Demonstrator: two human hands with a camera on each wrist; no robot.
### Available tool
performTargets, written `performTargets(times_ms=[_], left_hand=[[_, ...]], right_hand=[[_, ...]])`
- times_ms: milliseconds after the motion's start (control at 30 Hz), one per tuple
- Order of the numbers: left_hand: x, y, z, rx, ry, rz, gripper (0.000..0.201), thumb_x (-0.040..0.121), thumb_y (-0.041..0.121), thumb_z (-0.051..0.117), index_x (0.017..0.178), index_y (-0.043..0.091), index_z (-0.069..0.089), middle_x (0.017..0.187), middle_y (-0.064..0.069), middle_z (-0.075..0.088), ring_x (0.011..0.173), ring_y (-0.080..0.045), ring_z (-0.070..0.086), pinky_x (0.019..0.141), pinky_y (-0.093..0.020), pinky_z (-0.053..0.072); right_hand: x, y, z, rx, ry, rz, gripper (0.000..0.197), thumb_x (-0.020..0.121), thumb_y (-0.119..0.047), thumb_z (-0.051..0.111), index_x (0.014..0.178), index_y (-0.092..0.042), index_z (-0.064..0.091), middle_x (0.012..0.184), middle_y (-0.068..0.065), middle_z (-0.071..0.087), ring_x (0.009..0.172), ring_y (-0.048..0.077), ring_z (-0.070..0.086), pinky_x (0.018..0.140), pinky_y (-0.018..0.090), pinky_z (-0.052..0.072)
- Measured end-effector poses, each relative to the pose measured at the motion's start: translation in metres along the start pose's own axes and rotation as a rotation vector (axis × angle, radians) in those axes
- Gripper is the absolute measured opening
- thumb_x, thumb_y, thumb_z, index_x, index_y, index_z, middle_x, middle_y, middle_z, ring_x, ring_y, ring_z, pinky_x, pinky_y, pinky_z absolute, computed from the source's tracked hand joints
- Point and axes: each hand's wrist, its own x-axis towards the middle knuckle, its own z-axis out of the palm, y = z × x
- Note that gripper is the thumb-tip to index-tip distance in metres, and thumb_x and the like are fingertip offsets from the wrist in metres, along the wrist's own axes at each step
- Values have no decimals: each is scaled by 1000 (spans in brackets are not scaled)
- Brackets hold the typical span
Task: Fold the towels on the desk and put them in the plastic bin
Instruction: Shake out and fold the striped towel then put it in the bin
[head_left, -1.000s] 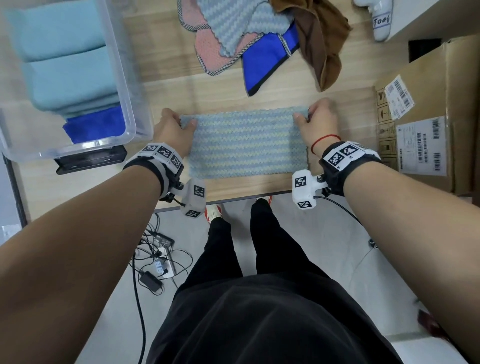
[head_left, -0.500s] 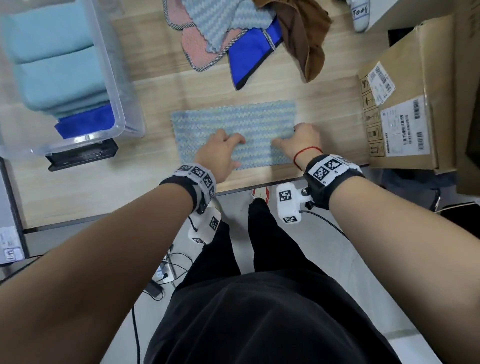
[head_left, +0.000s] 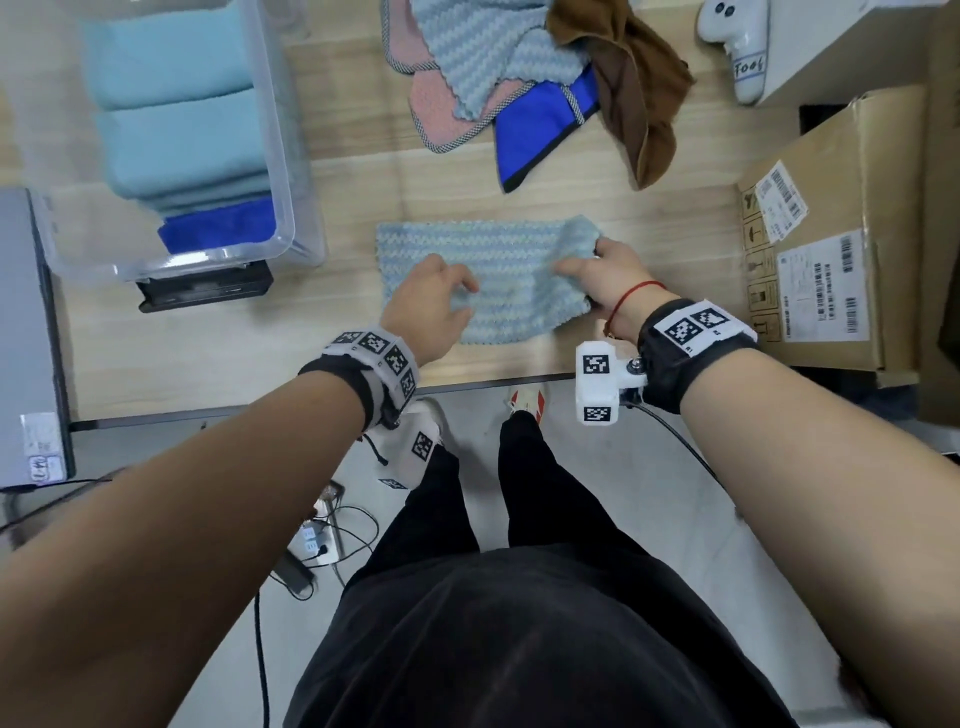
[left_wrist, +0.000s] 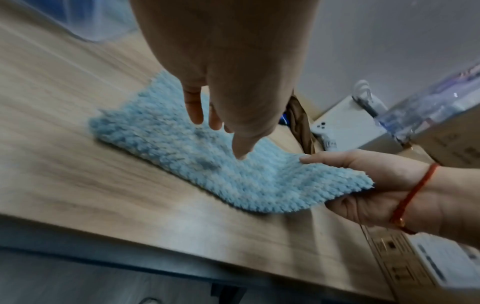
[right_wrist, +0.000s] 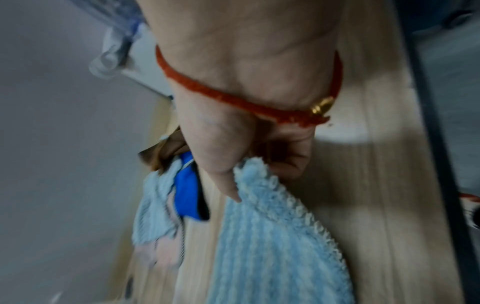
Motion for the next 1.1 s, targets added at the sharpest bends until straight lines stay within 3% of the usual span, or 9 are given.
performTargets(times_ms=[133, 200, 333, 467, 667, 800, 900, 967, 1100], left_hand=[[-22, -43, -12, -189, -15, -225, 14, 84, 26, 69, 97, 25, 64, 89, 8, 60, 83, -11, 57, 89, -28, 49], [-31, -62, -13, -346, -119, -274, 26, 82, 31, 74, 105, 26, 63, 101, 4, 64, 88, -10, 60, 92, -25, 48], [-35, -72, -16, -543, -223, -290, 58, 77, 40, 78, 126, 20, 54, 111, 2, 59, 90, -6, 60, 89, -19, 46], [-33, -75, -20, -818, -264, -300, 58, 73, 22, 83, 120, 13, 51, 86, 5, 47, 62, -2, 43, 73, -16, 41], [-34, -80, -21, -833, -247, -272, 58, 69, 29, 86, 116, 15, 56, 99, 4, 66, 82, -4, 64, 81, -17, 50], [-26, -90, -16, -693, -179, -322, 36, 78, 38, 78, 101, 20, 57, 88, 3, 59, 79, -10, 56, 77, -22, 44], [-17, -91, -15, -533, -126, -379, 40, 86, 30, 71, 114, 7, 57, 76, -3, 53, 74, -16, 50, 73, -28, 42], [-13, -92, -15, -492, -114, -420, 46, 85, 29, 71, 119, 3, 57, 83, -3, 64, 82, -21, 61, 83, -31, 50], [-9, -87, -15, -451, -55, -477, 45, 84, 32, 72, 120, 7, 59, 100, -6, 69, 95, -26, 67, 90, -40, 54]], right_hand=[[-11, -28, 35, -67, -107, -93, 42, 75, -17, 74, 111, -15, 53, 101, 11, 67, 82, 30, 70, 66, 44, 60], [-13, -38, 58, -128, -139, -145, 29, 81, -11, 70, 102, -14, 50, 85, 8, 60, 60, 24, 62, 47, 30, 50], [-13, -41, 107, -296, -197, -194, 25, 86, -9, 62, 103, -13, 44, 73, 9, 58, 41, 20, 55, 35, 23, 40], [-11, -30, 142, -427, -245, -189, 24, 91, -9, 56, 105, -15, 38, 62, 7, 56, 43, 20, 54, 37, 27, 43], [-8, -23, 160, -492, -304, -190, 23, 94, -23, 58, 109, -14, 44, 68, 8, 66, 45, 19, 59, 41, 27, 48], [-7, -24, 152, -471, -304, -224, 22, 94, -36, 58, 104, -18, 51, 74, 4, 68, 51, 18, 60, 46, 28, 49], [4, -21, 137, -551, -192, -336, 15, 90, -34, 59, 98, -22, 56, 79, 0, 66, 64, 18, 62, 61, 33, 55], [10, -17, 124, -613, -182, -355, 14, 89, -32, 61, 100, -24, 58, 83, -5, 65, 77, 20, 65, 73, 35, 56], [15, -7, 99, -576, -125, -330, 21, 91, -24, 60, 112, -23, 58, 83, -8, 60, 84, 24, 67, 73, 34, 56]])
